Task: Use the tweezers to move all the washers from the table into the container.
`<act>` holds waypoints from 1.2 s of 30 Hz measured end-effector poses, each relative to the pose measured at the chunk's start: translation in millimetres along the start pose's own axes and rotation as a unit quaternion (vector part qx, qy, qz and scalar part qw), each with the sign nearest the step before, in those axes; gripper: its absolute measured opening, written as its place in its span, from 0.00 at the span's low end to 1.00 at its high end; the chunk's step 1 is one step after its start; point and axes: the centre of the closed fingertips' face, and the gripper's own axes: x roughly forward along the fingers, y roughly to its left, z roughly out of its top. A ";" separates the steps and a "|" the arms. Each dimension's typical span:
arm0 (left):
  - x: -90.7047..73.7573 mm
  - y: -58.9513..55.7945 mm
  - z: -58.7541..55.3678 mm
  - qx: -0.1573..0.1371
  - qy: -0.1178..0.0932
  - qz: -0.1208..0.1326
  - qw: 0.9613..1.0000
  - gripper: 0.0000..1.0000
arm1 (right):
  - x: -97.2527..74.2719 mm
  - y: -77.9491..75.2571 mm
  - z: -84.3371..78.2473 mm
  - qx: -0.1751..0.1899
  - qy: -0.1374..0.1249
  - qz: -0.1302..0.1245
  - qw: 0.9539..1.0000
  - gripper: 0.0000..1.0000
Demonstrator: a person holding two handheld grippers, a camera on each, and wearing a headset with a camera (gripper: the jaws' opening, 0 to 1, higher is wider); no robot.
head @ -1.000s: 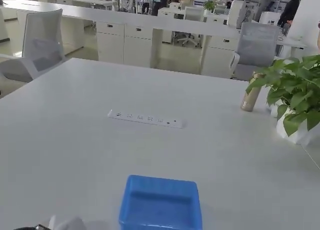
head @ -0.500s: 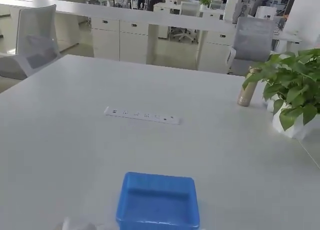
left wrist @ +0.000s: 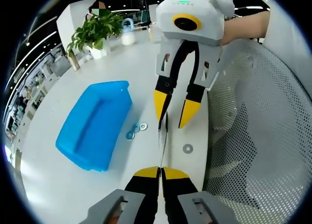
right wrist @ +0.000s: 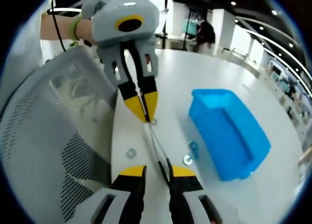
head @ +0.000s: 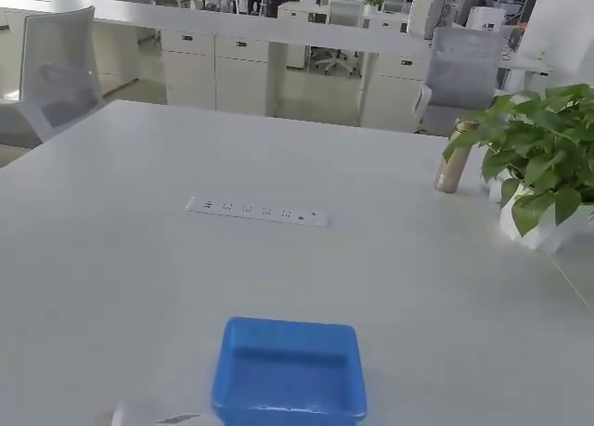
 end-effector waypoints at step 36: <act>-55.6 -29.0 72.0 0.057 -0.071 -0.010 0.996 0.00 | -1.7 18.4 25.7 -0.015 -0.040 0.006 0.999 0.07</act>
